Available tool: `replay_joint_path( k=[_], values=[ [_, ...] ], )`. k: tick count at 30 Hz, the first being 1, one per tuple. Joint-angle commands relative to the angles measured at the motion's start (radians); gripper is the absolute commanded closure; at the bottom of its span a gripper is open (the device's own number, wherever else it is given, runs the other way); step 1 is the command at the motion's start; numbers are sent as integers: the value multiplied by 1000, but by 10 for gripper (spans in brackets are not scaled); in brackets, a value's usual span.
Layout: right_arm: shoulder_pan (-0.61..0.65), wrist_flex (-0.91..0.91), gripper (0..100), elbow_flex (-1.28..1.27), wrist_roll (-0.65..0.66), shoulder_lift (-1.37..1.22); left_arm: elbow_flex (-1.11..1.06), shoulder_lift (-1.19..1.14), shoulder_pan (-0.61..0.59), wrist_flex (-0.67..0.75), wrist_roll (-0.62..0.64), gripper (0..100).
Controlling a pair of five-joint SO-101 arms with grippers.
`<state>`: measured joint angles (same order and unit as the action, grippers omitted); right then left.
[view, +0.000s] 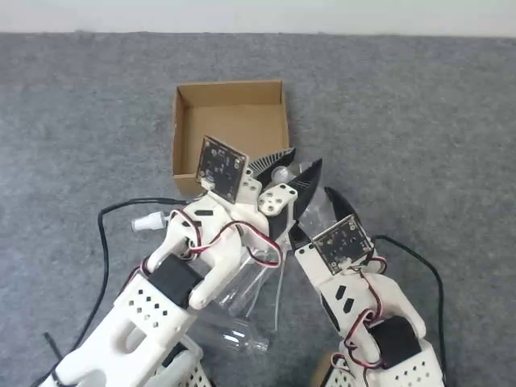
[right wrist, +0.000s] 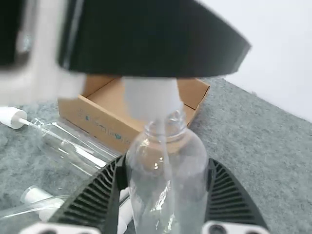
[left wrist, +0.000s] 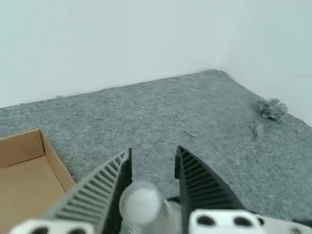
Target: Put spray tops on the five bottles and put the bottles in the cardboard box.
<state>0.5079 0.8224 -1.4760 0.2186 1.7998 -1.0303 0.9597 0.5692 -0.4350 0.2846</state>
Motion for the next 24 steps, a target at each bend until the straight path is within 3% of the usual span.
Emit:
replay_joint_path(
  k=[1, 15, 19, 24],
  values=[
    [8, 2, 865, 72, 12, 18, 7, 23, -3, 9, 3, 854],
    [21, 28, 865, 75, 20, 18, 8, 25, -6, 15, -3, 878],
    [51, 102, 865, 114, 112, 18, 15, 25, -6, 15, -34, 884],
    [54, 108, 865, 115, 121, 18, 10, 25, -3, 17, -55, 885]
  ],
)
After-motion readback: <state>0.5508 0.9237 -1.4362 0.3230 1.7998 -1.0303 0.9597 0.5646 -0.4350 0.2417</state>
